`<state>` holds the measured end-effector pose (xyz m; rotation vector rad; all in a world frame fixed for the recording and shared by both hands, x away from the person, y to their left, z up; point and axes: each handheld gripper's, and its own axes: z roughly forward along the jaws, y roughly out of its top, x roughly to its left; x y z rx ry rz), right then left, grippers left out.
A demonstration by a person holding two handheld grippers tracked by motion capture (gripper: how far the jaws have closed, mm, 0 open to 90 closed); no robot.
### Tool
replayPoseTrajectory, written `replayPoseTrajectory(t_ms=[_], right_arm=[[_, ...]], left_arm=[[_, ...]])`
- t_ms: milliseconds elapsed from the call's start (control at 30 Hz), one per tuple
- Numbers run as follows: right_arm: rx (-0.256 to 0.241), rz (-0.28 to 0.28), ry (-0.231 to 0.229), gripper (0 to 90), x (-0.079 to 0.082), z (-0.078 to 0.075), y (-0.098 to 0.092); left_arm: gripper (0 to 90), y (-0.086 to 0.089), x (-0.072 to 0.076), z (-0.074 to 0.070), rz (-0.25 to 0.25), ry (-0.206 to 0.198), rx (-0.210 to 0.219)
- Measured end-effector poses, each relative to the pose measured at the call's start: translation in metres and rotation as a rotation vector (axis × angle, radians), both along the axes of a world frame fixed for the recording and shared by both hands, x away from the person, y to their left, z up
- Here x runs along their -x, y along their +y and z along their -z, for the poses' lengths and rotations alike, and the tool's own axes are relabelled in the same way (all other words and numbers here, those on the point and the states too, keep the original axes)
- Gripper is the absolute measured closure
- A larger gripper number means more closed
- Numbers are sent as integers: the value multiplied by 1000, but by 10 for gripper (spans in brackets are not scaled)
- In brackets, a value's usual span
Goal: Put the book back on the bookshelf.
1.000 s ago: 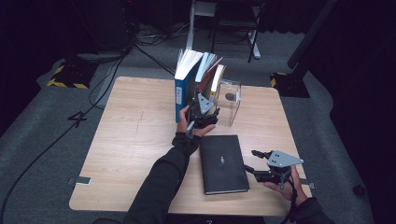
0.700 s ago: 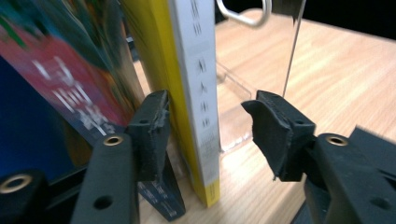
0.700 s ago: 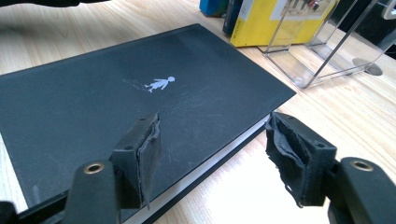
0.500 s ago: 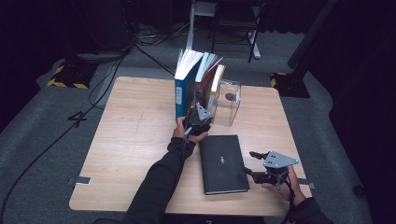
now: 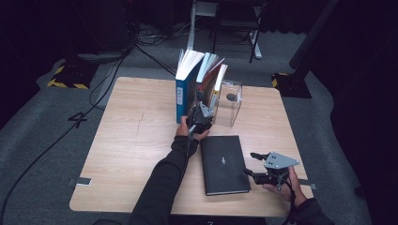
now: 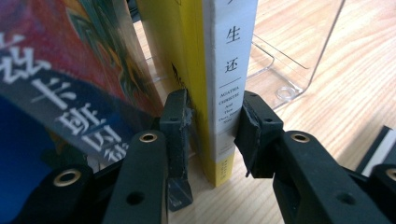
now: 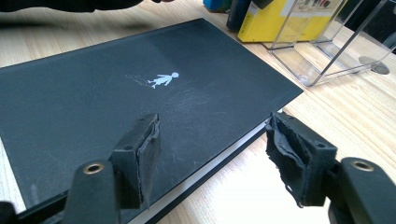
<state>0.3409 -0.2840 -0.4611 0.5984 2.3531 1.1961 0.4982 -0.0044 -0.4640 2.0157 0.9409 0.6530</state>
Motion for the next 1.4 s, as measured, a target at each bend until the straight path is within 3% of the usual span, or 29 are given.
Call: replayPoseTrajectory(t_ms=[233,567,967,1167,1400], right_arm=[[-6,4,-3,361,0,-1,-2],[-3,7,1,361,-1,-1,-3],[5,4,6,361,-1,0,-1],[3,2,13,361,-1,0,-1],[11,-5,23,359,-1,1,0]], left_arm=[[677,-8,-5,1,-29,9,20],[671,-7,-5,1,-36,6,8],[672,4,6,-4,30,15,-19],[660,13,15,-10,86,22,-35],[628,24,28,-16,116,19,-44]])
